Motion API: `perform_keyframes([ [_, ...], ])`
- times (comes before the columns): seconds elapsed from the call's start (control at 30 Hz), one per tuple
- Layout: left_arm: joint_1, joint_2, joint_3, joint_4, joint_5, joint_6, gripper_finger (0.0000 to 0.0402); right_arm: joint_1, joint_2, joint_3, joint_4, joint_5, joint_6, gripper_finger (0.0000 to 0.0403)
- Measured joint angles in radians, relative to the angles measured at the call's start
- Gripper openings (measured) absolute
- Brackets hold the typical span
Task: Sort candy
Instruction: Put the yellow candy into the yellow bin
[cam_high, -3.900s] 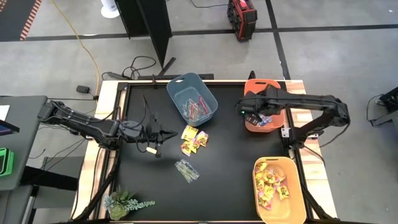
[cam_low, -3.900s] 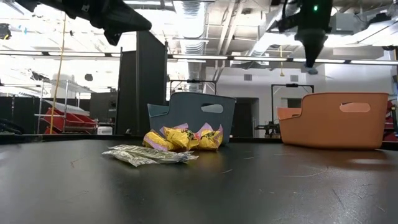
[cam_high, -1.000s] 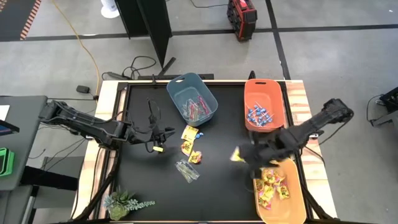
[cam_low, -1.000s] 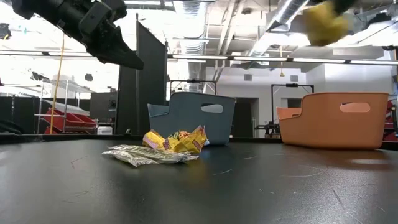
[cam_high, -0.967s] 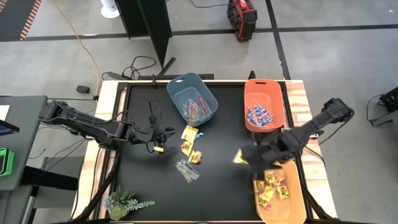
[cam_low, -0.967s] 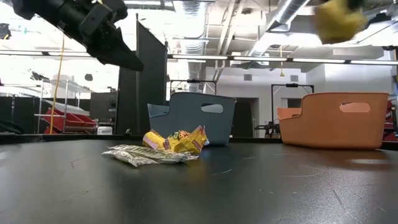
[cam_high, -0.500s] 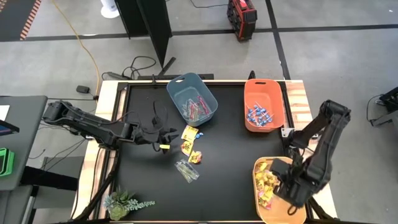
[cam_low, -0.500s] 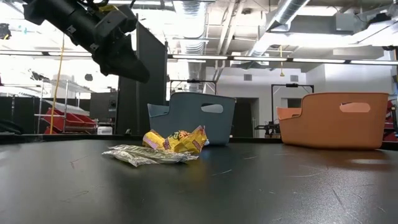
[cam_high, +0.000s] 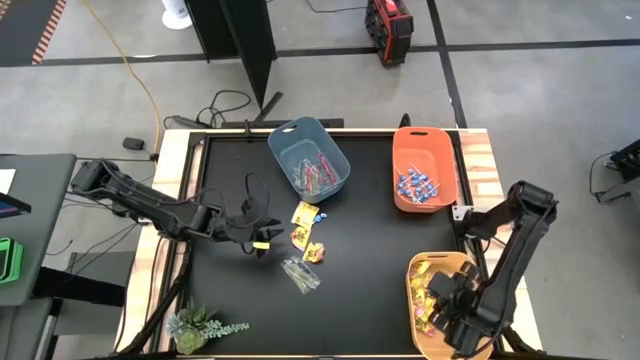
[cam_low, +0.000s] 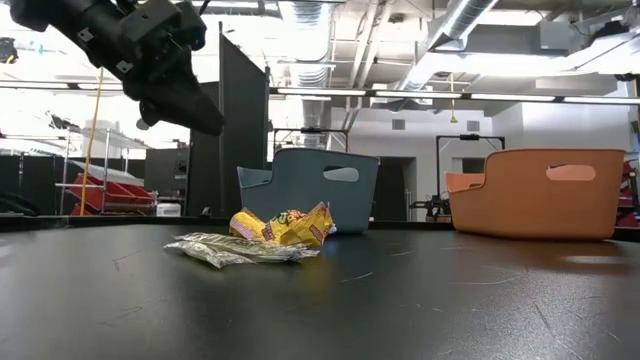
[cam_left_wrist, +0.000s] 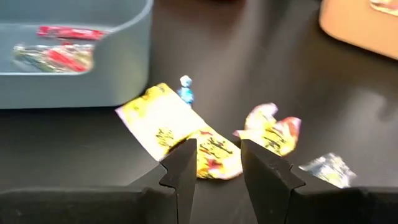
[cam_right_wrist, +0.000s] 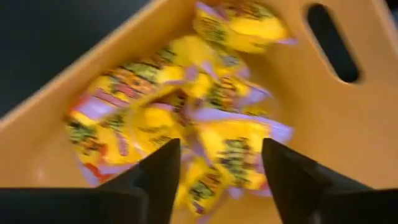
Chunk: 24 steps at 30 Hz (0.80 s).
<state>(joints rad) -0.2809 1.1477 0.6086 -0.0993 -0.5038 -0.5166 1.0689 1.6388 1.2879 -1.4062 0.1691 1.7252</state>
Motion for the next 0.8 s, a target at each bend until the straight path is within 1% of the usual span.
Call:
perform_keyframes([
  [0.1, -0.014, 0.000, 0.000, 0.000, 0.035, 0.015, 0.0122, -0.045, 0.024, 0.030, 0.047, 0.068, -0.087, 0.0276],
  [0.2, -0.013, 0.000, 0.000, 0.000, 0.038, 0.019, 0.0122, -0.118, 0.043, 0.077, 0.069, 0.216, -0.233, 0.0284],
  [0.33, 0.006, 0.000, 0.000, 0.000, 0.038, 0.022, 0.0122, -0.253, 0.070, 0.152, 0.109, 0.410, -0.500, 0.0285],
  [0.4, 0.018, 0.000, 0.000, -0.001, 0.039, 0.022, 0.0122, -0.334, 0.083, 0.176, 0.192, 0.479, -0.673, 0.0285],
  [0.43, 0.023, 0.000, 0.000, 0.000, 0.039, 0.022, 0.0122, -0.377, 0.087, 0.179, 0.260, 0.496, -0.771, 0.0285],
  [0.53, 0.035, 0.000, 0.000, -0.001, 0.039, 0.022, 0.0122, -0.502, 0.119, 0.179, 0.509, 0.495, -1.074, 0.0285],
  [0.63, 0.035, 0.000, 0.000, -0.003, 0.040, 0.022, 0.0122, -0.606, 0.171, 0.180, 0.699, 0.411, -1.324, 0.0285],
  [0.7, 0.033, 0.000, 0.000, -0.014, 0.044, 0.022, 0.0122, -0.659, 0.209, 0.180, 0.743, 0.346, -1.403, 0.0285],
  [0.8, 0.025, 0.000, 0.000, -0.026, 0.056, 0.028, 0.0122, -0.719, 0.267, 0.179, 0.756, 0.278, -1.440, 0.0285],
])
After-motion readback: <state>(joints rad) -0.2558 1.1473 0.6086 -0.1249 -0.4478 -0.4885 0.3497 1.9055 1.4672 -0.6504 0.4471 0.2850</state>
